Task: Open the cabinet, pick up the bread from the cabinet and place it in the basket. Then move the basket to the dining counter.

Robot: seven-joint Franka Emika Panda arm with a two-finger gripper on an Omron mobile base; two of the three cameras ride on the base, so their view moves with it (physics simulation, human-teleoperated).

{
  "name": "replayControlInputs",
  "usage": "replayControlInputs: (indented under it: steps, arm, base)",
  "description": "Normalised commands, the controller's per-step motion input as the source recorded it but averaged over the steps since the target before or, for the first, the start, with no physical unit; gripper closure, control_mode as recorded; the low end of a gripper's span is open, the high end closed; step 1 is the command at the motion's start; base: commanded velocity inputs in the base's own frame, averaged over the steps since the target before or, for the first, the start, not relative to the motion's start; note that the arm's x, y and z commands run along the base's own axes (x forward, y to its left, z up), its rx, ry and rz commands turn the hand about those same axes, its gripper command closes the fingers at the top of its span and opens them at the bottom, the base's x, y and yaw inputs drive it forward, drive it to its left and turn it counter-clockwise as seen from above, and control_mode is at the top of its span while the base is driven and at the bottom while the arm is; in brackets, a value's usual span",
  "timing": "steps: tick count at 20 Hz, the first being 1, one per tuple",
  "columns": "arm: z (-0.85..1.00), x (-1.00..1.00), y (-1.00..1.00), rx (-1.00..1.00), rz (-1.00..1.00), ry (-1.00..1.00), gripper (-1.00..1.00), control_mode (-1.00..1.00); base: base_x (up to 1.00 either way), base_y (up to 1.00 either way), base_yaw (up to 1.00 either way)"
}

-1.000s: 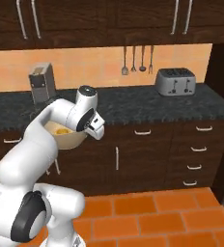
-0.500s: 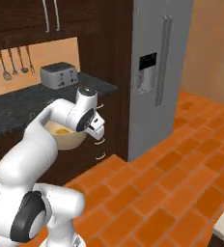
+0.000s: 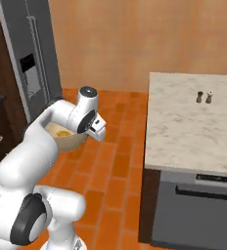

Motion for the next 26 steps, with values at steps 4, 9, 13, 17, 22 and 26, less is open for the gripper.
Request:
replayControlInputs:
  steps: [4, 9, 13, 17, 22, 26]
  arm:
    - [0.0, 0.0, 0.0, 0.0, 0.0, 0.0, 1.0, 1.0]
    - [0.0, 0.0, 0.0, 0.0, 0.0, 0.0, 1.0, 1.0]
    - [0.0, 0.0, 0.0, 0.0, 0.0, 0.0, 1.0, 1.0]
    - [0.0, 0.0, 0.0, 0.0, 0.0, 0.0, 1.0, 1.0]
    - [0.0, 0.0, 0.0, 0.0, 0.0, 0.0, 1.0, 1.0]
    - [0.0, 0.0, 0.0, 0.0, 0.0, 0.0, 1.0, 1.0]
  base:
    - [0.11, 0.3, -0.73]
    - [0.74, 1.0, -0.3]
    - [0.86, 1.0, -0.28]
    - [1.0, 1.0, -0.3]
    - [1.0, 0.92, -0.31]
    - [1.0, 0.29, -0.23]
